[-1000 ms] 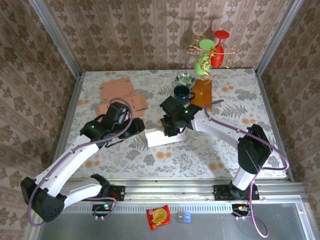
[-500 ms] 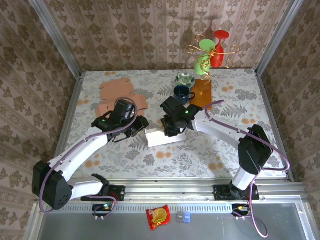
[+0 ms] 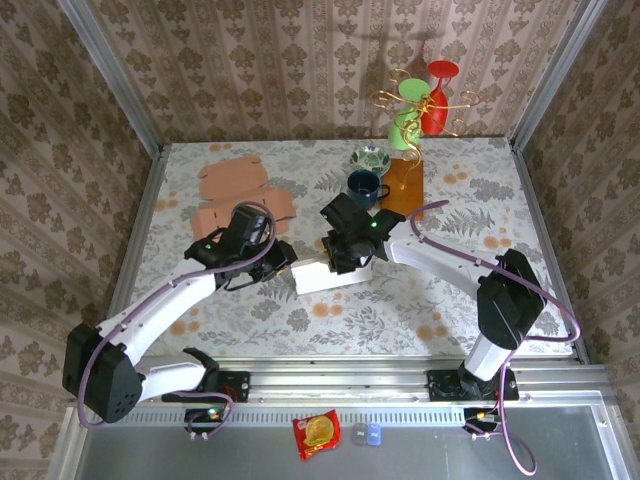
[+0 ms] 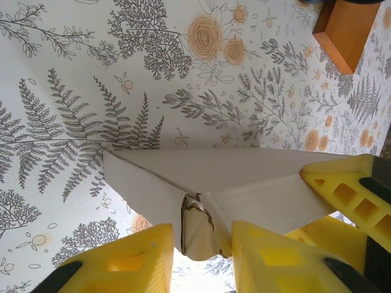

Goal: Fold the paper box

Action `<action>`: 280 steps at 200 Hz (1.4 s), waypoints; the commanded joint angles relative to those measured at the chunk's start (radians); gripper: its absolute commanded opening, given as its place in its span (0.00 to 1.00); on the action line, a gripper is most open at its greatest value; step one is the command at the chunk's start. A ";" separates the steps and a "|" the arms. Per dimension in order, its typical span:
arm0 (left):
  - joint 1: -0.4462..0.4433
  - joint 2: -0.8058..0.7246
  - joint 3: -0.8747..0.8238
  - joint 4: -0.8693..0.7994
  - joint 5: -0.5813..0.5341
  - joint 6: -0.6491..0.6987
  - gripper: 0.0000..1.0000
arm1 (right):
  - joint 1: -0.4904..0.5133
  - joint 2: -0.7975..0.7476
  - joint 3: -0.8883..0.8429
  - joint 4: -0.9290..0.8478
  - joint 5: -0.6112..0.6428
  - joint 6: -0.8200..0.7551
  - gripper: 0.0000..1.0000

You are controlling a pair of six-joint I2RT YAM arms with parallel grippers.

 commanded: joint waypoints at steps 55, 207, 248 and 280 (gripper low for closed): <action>-0.020 -0.014 -0.027 -0.059 -0.007 0.031 0.26 | -0.007 -0.004 -0.049 -0.050 0.037 0.063 0.34; -0.056 -0.018 -0.043 -0.133 -0.069 0.073 0.21 | -0.006 -0.005 -0.055 -0.050 0.032 0.067 0.34; -0.059 -0.042 -0.063 -0.137 -0.084 0.069 0.20 | -0.005 -0.009 -0.058 -0.047 0.035 0.063 0.37; -0.052 -0.079 -0.082 -0.095 -0.092 0.055 0.26 | -0.007 -0.012 -0.061 -0.044 0.036 0.062 0.37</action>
